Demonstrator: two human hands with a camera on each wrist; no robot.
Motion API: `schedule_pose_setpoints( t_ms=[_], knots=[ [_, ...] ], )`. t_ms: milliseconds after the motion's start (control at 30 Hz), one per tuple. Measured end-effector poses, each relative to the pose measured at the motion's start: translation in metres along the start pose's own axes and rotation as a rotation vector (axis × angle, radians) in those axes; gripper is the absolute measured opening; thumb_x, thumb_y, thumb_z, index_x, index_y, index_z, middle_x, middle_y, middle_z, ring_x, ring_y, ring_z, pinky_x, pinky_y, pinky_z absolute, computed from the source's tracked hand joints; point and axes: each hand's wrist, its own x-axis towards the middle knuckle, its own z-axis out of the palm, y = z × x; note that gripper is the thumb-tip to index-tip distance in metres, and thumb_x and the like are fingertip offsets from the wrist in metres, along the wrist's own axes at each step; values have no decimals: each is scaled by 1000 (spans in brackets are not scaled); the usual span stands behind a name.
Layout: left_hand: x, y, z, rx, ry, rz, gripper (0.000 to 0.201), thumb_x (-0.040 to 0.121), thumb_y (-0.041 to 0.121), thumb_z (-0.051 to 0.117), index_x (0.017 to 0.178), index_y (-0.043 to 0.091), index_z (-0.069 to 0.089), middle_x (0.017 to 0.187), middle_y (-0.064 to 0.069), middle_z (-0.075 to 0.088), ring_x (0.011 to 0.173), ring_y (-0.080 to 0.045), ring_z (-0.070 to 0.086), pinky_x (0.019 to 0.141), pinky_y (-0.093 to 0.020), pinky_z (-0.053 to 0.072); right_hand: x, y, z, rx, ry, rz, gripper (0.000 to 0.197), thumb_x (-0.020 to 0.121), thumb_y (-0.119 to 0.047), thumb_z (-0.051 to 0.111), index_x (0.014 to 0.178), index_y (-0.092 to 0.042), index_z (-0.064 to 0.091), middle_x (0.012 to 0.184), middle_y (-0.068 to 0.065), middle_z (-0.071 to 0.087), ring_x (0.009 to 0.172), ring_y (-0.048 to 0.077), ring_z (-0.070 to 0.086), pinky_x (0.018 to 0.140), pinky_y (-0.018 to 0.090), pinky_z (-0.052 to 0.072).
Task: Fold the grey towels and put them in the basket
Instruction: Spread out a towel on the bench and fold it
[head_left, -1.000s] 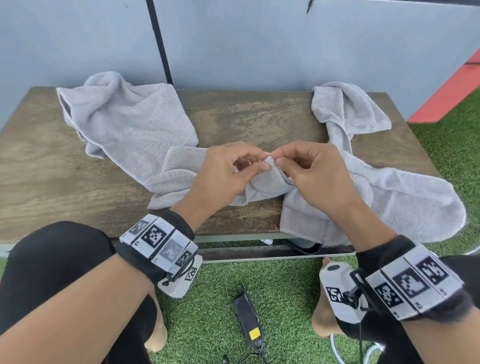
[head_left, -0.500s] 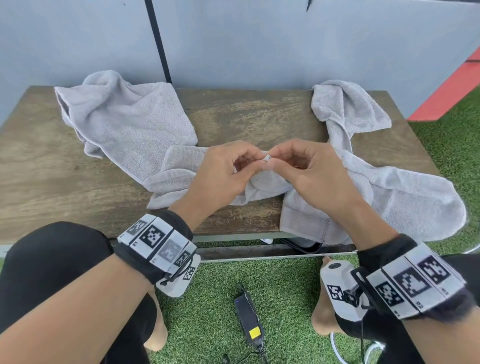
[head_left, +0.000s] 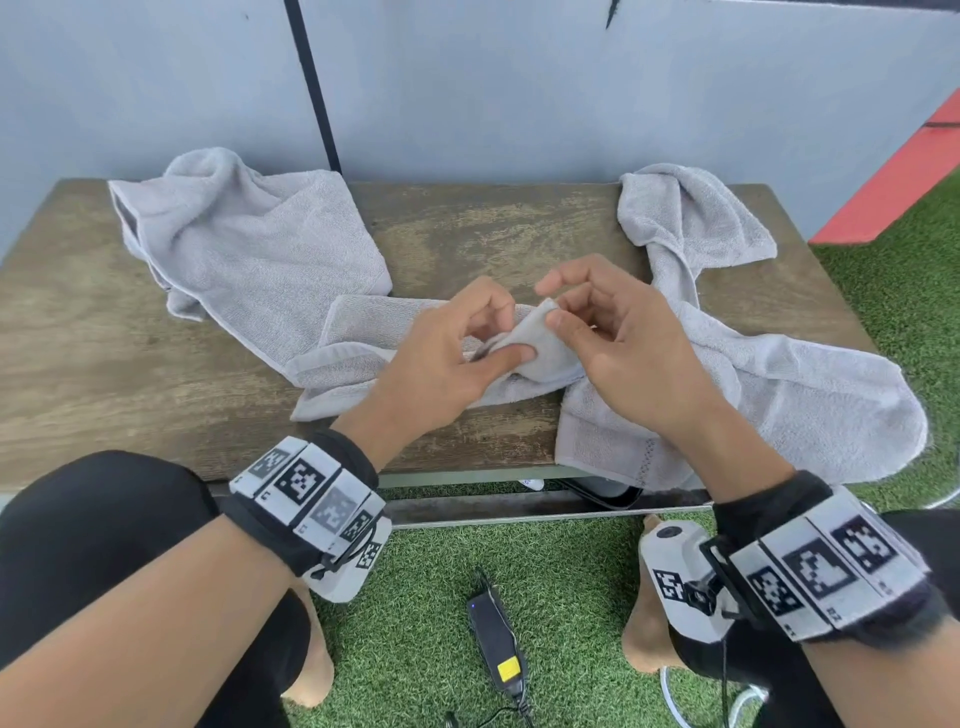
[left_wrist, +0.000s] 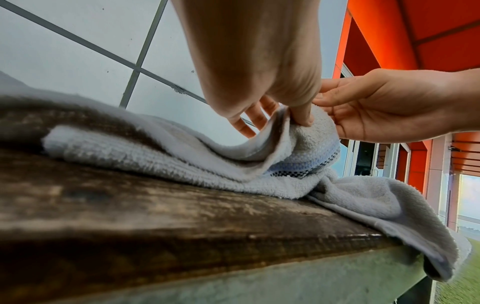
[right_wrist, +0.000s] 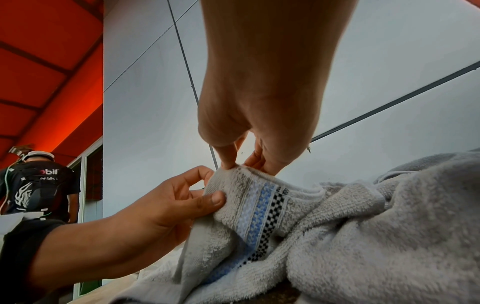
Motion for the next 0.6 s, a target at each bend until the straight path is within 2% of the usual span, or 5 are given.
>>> schedule_pose_setpoints(
  t_ms=[133, 267, 333, 467, 600],
  knots=[
    [-1, -3, 0, -31, -2, -21, 27, 86, 15, 79, 84, 7, 54, 76, -6, 57, 70, -26, 54, 75, -39, 47, -1, 1, 1, -17, -4, -2, 12, 94, -11, 68, 103, -19, 70, 80, -5, 64, 72, 8, 60, 66, 16, 44],
    [-2, -3, 0, -51, 8, -12, 27, 85, 17, 81, 86, 5, 56, 78, -9, 60, 71, -31, 57, 75, -42, 49, -1, 1, -1, -29, 8, -5, 11, 91, -12, 72, 100, -17, 71, 81, -6, 65, 73, 8, 61, 68, 14, 45],
    [-1, -3, 1, -61, 14, -2, 27, 85, 15, 81, 90, 4, 56, 81, -9, 61, 74, -29, 60, 76, -42, 51, -2, 1, -1, -30, 22, -8, 10, 91, -11, 72, 100, -16, 71, 80, -7, 65, 73, 8, 61, 68, 14, 46],
    [-1, -1, 0, -55, 19, 13, 22, 85, 14, 80, 93, 5, 62, 88, -2, 65, 81, -17, 64, 82, -38, 54, -2, 0, -1, -18, 32, -14, 10, 90, -9, 73, 98, -15, 71, 81, -4, 66, 74, 11, 63, 69, 16, 49],
    [-1, 0, -1, -40, 5, 26, 15, 85, 12, 80, 92, 5, 67, 90, 3, 68, 82, -13, 64, 84, -39, 54, -2, 2, 0, -30, 64, -22, 10, 90, -10, 73, 97, -17, 72, 83, 2, 70, 77, 18, 67, 72, 23, 54]
  ],
)
